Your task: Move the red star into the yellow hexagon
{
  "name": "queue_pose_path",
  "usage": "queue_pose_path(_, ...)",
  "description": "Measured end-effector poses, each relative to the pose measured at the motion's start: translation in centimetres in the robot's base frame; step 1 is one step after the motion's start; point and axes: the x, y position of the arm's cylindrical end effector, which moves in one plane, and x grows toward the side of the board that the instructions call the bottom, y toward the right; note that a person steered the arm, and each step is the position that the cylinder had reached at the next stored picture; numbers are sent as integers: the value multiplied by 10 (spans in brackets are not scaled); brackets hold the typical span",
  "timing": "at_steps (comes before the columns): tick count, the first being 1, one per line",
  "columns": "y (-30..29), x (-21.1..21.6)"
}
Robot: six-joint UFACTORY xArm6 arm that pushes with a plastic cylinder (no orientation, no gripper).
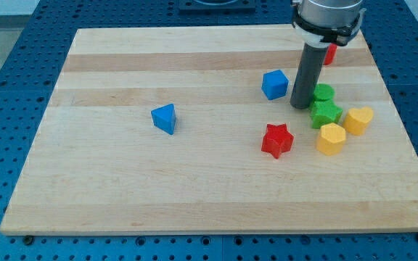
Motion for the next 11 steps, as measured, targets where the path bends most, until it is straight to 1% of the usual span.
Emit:
queue_pose_path(1, -27, 28)
queue_pose_path(3, -103, 58)
queue_pose_path(4, -116, 107)
queue_pose_path(5, -95, 133)
queue_pose_path(6, -47, 110)
queue_pose_path(7, -46, 107)
queue_pose_path(9, -121, 153)
queue_pose_path(10, -144, 111)
queue_pose_path(11, -142, 108)
